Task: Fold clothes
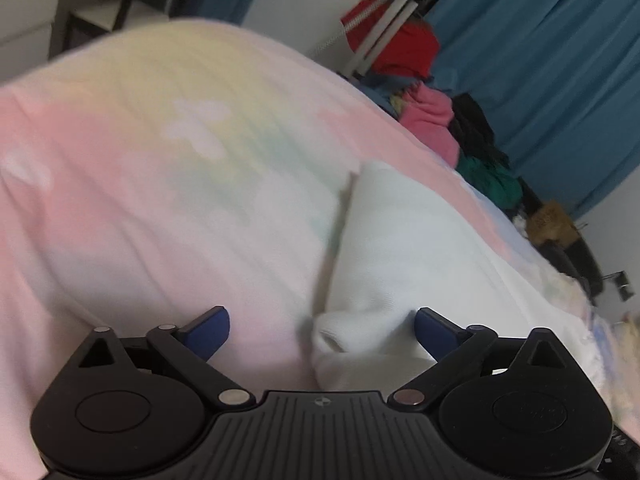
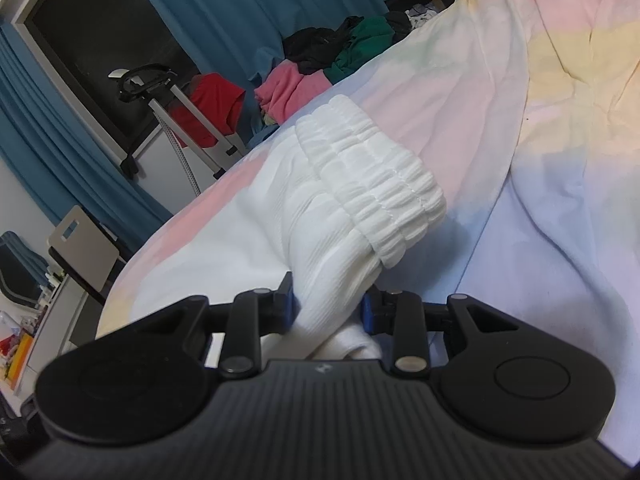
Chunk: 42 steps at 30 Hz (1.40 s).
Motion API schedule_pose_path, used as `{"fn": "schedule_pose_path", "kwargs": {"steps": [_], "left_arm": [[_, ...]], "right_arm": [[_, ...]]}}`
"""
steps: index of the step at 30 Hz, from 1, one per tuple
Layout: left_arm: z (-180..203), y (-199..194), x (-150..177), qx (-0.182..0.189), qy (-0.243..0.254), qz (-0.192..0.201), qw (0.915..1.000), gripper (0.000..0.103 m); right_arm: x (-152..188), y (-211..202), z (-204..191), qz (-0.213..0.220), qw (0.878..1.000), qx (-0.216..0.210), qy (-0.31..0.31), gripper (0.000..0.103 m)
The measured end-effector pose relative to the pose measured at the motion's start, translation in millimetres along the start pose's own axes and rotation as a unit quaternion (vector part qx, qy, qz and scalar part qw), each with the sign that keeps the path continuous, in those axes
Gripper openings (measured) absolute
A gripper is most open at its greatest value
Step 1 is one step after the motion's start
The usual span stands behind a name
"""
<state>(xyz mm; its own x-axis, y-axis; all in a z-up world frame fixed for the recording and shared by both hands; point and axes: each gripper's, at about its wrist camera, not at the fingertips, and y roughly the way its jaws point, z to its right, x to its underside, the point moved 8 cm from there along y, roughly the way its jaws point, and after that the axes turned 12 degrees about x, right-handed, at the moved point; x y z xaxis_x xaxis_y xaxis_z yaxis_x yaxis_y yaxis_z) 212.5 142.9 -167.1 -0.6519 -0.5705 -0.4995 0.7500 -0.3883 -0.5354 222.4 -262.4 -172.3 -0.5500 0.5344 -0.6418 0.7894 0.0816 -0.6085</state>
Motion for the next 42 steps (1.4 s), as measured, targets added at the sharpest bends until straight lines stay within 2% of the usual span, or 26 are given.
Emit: {"fn": "schedule_pose_path", "kwargs": {"steps": [4, 8, 11, 17, 22, 28, 29, 31, 35, 37, 40, 42], "left_arm": [[-3, -7, -2, -0.004, -0.005, 0.012, 0.9999, 0.102], [-7, -3, -3, 0.034, -0.04, -0.001, 0.9986, 0.103], [-6, 4, -1, 0.055, -0.049, -0.014, 0.9972, 0.103], [5, 18, 8, 0.066, -0.009, -0.041, 0.9969, 0.103], [8, 23, 11, 0.078, -0.007, -0.044, 0.9959, 0.09], [14, 30, 20, 0.095, 0.002, -0.061, 0.9936, 0.088], [16, 31, 22, 0.097, 0.007, -0.066, 0.993, 0.086], [19, 32, 24, 0.088, 0.021, -0.065, 0.9938, 0.075], [21, 33, 23, 0.082, 0.029, -0.059, 0.9945, 0.064], [23, 31, 20, 0.084, 0.025, -0.052, 0.9949, 0.051], [38, 21, 14, 0.073, 0.038, -0.032, 0.9961, 0.037], [53, 8, 7, 0.077, 0.047, -0.019, 0.9958, 0.033]], "right_arm": [[0, 1, 2, -0.005, 1.0, -0.002, 0.007, 0.034], [0, 3, 3, -0.01, 1.0, -0.004, 0.015, 0.034], [1, 2, 3, -0.01, 1.0, -0.004, 0.016, 0.034], [1, 2, 1, -0.009, 1.0, -0.003, 0.017, 0.034], [1, 1, 0, -0.007, 1.0, -0.004, 0.017, 0.034], [2, 2, -1, -0.006, 1.0, 0.001, 0.009, 0.034], [2, 2, -1, -0.006, 1.0, 0.003, 0.006, 0.034], [3, 3, -2, -0.006, 1.0, 0.007, 0.001, 0.034], [4, 1, -4, -0.006, 1.0, 0.012, -0.007, 0.034], [1, -3, -8, -0.003, 1.0, 0.011, -0.016, 0.034], [-2, -10, -16, 0.004, 0.999, 0.007, -0.031, 0.033], [-7, -19, -21, 0.007, 0.999, 0.002, -0.037, 0.032]]}}
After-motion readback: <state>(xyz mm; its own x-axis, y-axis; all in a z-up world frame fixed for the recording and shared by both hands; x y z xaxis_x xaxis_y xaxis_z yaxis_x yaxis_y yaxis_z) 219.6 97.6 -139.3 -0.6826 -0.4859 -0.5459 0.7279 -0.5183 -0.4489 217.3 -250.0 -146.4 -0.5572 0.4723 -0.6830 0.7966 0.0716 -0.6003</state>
